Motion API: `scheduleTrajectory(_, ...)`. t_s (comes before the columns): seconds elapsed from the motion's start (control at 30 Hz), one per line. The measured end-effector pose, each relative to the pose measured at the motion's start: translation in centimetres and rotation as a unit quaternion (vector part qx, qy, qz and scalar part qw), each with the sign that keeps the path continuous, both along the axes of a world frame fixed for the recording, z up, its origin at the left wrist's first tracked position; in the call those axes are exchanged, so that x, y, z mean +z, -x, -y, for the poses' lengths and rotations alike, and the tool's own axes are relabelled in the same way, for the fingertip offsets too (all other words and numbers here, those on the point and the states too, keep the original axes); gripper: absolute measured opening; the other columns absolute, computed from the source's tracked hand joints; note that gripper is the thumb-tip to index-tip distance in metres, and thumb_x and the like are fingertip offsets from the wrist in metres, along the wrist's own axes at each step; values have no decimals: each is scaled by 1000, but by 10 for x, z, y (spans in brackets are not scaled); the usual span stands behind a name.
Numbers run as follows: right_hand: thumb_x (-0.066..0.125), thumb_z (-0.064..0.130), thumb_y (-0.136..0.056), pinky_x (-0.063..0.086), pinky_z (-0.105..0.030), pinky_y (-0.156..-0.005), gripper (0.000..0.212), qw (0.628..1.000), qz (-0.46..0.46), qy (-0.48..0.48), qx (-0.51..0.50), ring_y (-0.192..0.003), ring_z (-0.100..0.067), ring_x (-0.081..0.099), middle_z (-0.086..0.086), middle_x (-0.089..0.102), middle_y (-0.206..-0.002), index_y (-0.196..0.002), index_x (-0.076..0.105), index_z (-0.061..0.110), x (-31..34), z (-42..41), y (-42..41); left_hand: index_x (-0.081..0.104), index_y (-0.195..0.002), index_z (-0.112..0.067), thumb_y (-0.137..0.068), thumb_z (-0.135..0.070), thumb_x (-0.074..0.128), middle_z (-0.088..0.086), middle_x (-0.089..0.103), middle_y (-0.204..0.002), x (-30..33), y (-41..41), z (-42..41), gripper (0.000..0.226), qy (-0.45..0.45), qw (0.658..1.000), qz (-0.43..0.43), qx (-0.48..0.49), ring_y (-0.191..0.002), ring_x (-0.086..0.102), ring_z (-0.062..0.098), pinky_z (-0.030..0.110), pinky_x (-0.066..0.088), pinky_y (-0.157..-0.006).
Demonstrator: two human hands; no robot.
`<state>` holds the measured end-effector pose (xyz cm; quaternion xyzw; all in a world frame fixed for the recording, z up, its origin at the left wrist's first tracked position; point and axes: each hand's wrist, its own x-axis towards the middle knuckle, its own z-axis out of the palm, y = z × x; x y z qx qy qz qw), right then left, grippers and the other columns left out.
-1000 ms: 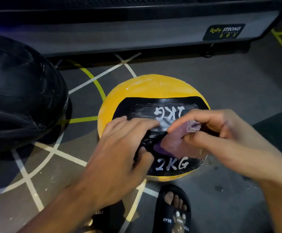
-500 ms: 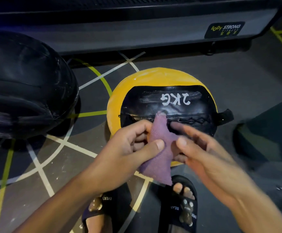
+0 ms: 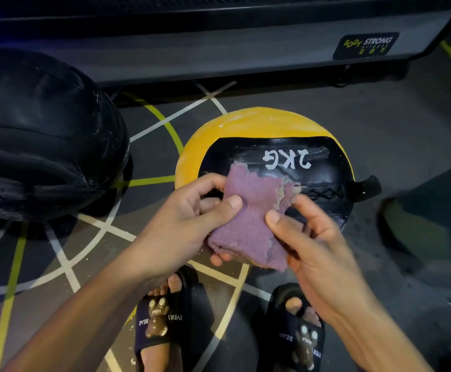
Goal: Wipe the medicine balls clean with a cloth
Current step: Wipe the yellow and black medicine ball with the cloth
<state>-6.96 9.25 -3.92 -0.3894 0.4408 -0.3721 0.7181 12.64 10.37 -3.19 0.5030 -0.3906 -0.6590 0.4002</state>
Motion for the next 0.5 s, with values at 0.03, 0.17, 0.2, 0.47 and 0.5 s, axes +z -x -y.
scheduleTrajectory(0.03, 63, 15, -91, 60, -50, -86, 31, 1000, 1, 28, -12, -104, -35, 71, -15, 74, -112, -122, 68, 21, -3, 2, 1, 61, -124, -14, -101, -25, 63, 23, 63, -86, 0, -1, 3, 26, 2, 1000, -28, -3, -58, 61, 22, 28, 52, -50)
scheduleTrajectory(0.17, 61, 9, -96, 54, -37, -81, 25, 989, -54, 136, -31, -99, -17, 67, 0, 73, -101, -96, 77, 28, -11, 10, 9, 73, -110, -22, -98, -16, 60, 12, 68, -94, -3, -1, 8, 19, 27, 997, -69, -6, -71, 63, 20, 28, 56, -62)
scheduleTrajectory(0.2, 57, 1, -97, 51, -32, -81, 36, 985, -72, 152, -23, -98, -15, 67, 1, 73, -100, -92, 78, 30, -13, 11, 12, 75, -102, -21, -98, -14, 59, 11, 70, -95, -4, -1, 9, 18, 33, 997, -63, -1, -75, 65, 21, 28, 56, -64)
scheduleTrajectory(0.47, 68, 23, -85, 50, -34, -79, 33, 989, -49, 128, -56, -98, -23, 64, -3, 68, -108, -117, 72, 28, -10, 17, 15, 75, -88, -15, -86, -15, 69, 20, 65, -98, -4, 4, 20, 6, 140, 989, 42, -6, -88, 59, 44, 35, 54, -72)
scheduleTrajectory(0.5, 77, 31, -83, 54, -32, -83, 48, 993, -22, 101, -59, -102, -21, 66, -5, 67, -111, -129, 65, 32, -9, 16, 14, 75, -88, -15, -85, -10, 73, 15, 65, -98, -4, 7, 20, 7, 155, 987, 51, 3, -85, 60, 37, 31, 55, -71)
